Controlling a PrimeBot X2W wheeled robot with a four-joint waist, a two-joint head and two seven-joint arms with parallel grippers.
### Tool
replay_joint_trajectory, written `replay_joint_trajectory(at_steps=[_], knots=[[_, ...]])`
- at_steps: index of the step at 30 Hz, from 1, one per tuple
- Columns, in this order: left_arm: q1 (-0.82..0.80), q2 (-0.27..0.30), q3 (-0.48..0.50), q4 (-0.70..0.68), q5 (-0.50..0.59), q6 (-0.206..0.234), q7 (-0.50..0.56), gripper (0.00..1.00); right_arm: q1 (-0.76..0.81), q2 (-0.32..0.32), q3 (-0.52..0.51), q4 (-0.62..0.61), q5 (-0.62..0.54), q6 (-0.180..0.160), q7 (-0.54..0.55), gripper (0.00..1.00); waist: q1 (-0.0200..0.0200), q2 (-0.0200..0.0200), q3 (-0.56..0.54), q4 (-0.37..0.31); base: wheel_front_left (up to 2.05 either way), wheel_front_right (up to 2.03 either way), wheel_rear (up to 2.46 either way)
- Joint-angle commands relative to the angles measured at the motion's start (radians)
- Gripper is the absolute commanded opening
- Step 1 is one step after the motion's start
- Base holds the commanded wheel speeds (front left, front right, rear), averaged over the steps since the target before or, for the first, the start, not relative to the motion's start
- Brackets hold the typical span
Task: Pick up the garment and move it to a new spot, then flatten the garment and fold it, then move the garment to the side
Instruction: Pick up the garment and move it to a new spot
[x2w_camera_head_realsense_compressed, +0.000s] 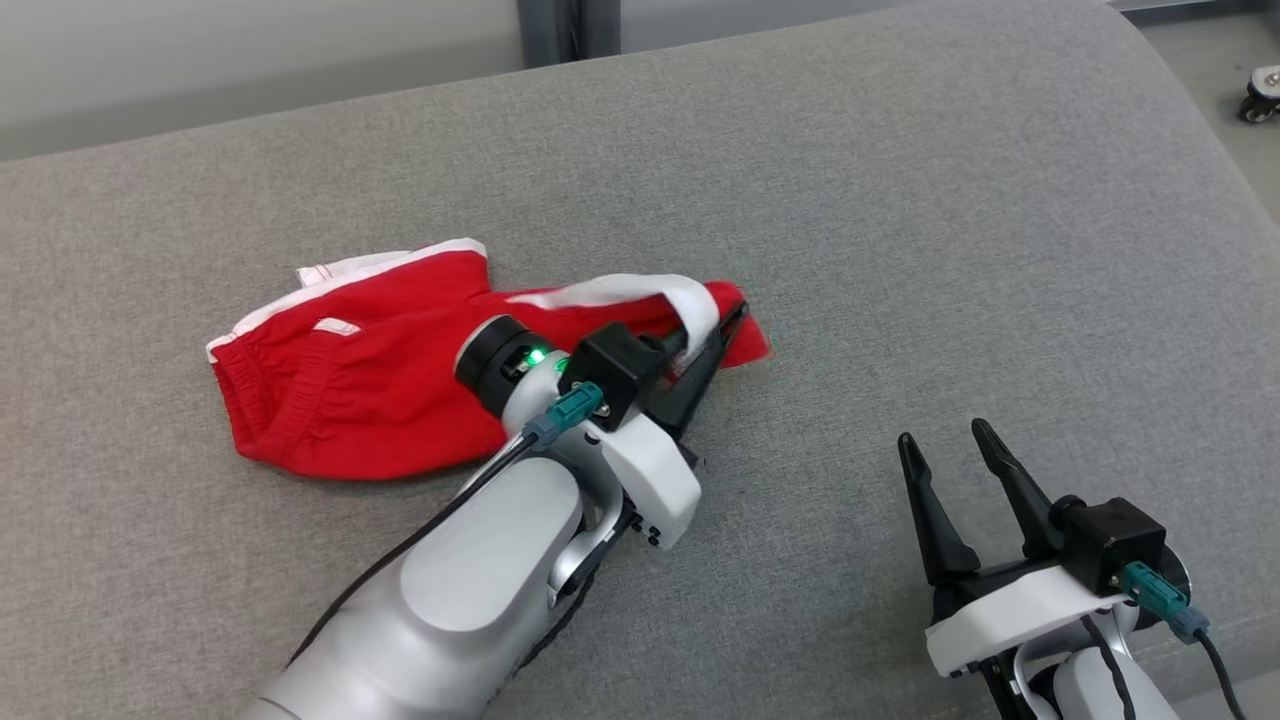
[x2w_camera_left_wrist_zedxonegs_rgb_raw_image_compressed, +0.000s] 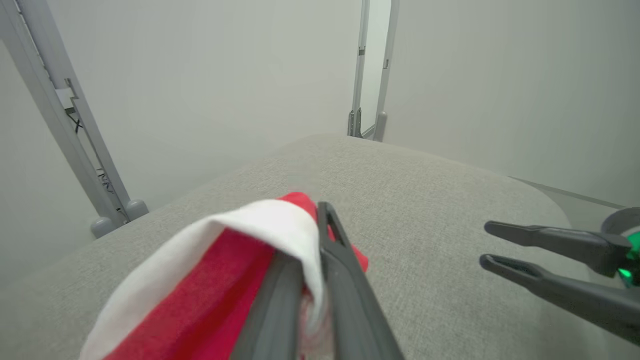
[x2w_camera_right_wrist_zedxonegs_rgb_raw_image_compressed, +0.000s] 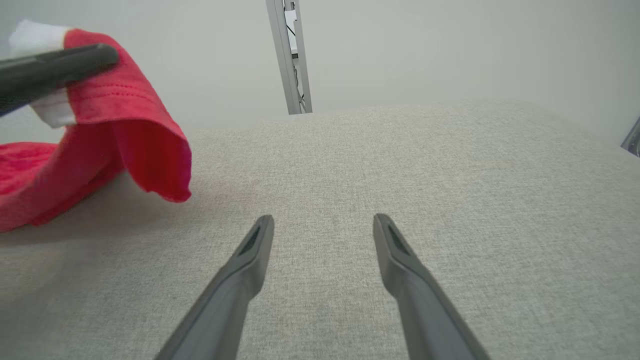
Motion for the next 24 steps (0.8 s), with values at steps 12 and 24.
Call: replay_joint_trajectory(at_steps=[12, 24], knots=[[0.12, 0.012, 0.17, 0.061, 0.063, 0.041, -0.002, 1.0, 0.013, -0.004, -0.016, -0.001, -0.011, 0.0, 0.0, 1.0, 0.0, -0.0001, -0.061, 0.077, 0.0, 0.0, 0.0], [0.441, 0.078, 0.522, -0.09, 0.157, 0.104, -0.002, 1.0, 0.065, -0.004, -0.043, -0.005, -0.042, 0.0, 0.0, 1.0, 0.0, -0.0001, -0.16, 0.146, 0.0, 0.0, 0.0]])
